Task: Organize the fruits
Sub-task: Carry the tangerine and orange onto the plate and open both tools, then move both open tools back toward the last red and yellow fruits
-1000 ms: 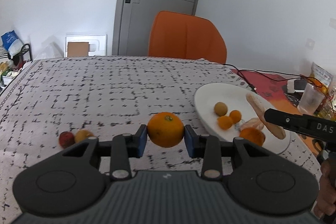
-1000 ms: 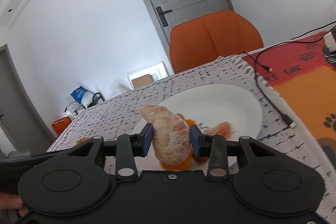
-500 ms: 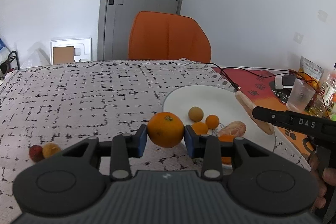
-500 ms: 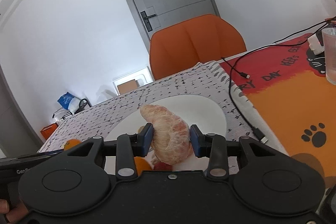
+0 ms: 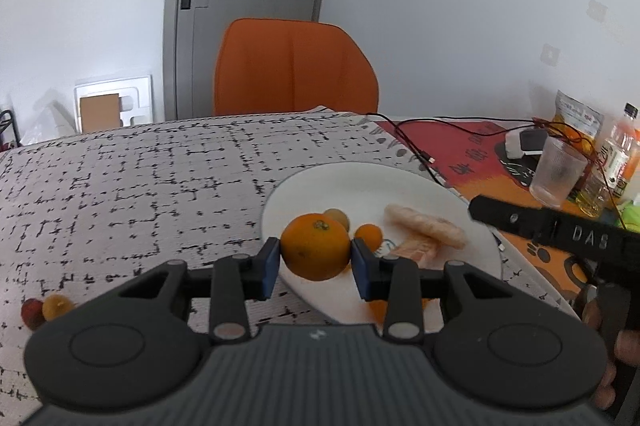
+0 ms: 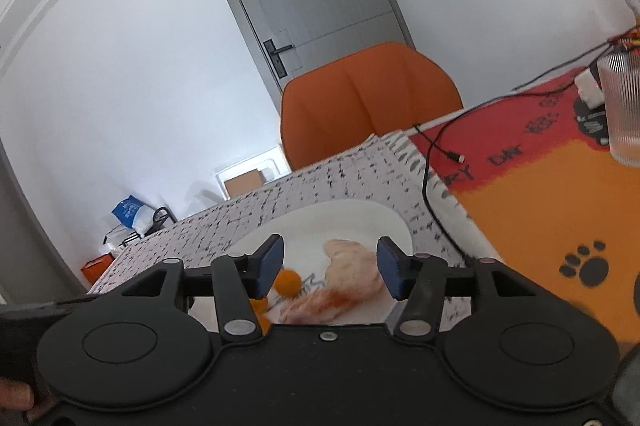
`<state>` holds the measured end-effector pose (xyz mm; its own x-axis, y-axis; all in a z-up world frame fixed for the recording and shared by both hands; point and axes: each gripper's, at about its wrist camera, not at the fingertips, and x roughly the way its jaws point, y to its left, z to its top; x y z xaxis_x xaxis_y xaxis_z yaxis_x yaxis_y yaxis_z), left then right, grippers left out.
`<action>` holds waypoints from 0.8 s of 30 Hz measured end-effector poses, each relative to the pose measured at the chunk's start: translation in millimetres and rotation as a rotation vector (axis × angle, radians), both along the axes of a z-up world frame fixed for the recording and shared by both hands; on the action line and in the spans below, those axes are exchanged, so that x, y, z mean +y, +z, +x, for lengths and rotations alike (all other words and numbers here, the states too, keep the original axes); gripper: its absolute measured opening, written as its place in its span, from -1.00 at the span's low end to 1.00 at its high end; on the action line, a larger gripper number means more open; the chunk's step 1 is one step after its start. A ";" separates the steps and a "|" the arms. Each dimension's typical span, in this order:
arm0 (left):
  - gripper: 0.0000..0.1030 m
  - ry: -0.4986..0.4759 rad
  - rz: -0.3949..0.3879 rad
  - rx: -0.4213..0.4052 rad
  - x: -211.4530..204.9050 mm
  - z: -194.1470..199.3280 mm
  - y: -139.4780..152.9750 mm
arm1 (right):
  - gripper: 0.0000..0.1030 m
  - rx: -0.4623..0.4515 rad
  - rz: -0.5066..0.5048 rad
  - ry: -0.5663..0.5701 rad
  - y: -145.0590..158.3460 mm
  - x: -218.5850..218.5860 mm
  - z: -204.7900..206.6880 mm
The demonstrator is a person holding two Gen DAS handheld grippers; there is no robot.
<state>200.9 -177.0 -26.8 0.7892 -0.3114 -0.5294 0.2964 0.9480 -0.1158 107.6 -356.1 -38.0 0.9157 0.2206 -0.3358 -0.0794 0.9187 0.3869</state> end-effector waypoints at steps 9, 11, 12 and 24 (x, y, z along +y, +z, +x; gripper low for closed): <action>-0.13 0.039 0.004 -0.020 10.2 -9.1 7.1 | 0.19 0.005 0.029 0.020 -1.1 5.4 -7.2; -0.07 0.047 0.002 -0.023 15.2 -13.0 7.9 | 0.25 0.001 0.030 0.022 -0.3 8.6 -9.1; -0.04 0.051 0.002 -0.025 17.6 -14.8 8.5 | 0.26 -0.001 0.030 0.024 0.0 10.3 -10.2; 0.35 0.120 -0.012 -0.046 51.7 -36.8 16.7 | 0.47 -0.006 0.011 0.053 5.8 32.5 -19.5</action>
<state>164.1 -125.3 -10.1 0.8446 -0.2198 -0.4883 0.1864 0.9755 -0.1166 88.1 -323.7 -32.1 0.9045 0.2724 -0.3281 -0.1300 0.9088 0.3964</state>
